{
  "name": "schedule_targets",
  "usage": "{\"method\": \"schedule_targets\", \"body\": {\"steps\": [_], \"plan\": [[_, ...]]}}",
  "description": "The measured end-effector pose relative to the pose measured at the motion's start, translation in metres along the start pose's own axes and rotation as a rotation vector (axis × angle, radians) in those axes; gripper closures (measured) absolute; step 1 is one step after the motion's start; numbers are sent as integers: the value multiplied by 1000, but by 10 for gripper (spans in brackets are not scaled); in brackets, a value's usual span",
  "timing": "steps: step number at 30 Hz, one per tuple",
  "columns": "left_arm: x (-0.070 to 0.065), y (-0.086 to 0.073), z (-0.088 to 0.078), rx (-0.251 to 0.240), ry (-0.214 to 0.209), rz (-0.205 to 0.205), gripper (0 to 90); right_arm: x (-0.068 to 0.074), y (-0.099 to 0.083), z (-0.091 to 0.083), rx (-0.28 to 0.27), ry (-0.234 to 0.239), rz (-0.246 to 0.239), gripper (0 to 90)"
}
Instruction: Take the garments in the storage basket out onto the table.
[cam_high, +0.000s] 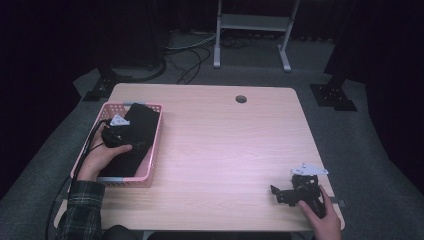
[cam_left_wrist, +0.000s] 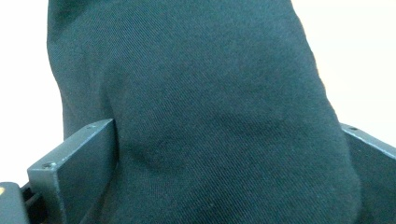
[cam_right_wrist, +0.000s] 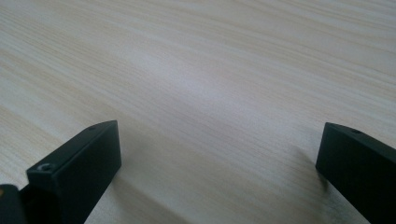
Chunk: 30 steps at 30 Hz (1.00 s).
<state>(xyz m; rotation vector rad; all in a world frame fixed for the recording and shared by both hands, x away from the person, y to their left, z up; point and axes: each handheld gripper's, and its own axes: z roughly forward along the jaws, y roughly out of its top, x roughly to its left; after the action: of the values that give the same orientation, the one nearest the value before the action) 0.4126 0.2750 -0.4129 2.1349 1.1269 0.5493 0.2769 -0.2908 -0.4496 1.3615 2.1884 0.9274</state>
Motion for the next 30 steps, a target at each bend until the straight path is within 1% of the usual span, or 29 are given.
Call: {"method": "schedule_targets", "body": {"steps": [4,12,16,19,30], "plan": [[-1,-1,3,21,8,9,0,0,0,0,0,0,0,0],[-3,-2,9,54,20,11,0,0,0,0,0,0,0,0],[-5,-3,12,69,25,21,0,0,0,0,0,0,0,0],[-5,-4,13,70,25,9,0,0,0,0,0,0,0,0],[-6,-5,15,85,30,-10,0,0,0,0,0,0,0,0]]}}
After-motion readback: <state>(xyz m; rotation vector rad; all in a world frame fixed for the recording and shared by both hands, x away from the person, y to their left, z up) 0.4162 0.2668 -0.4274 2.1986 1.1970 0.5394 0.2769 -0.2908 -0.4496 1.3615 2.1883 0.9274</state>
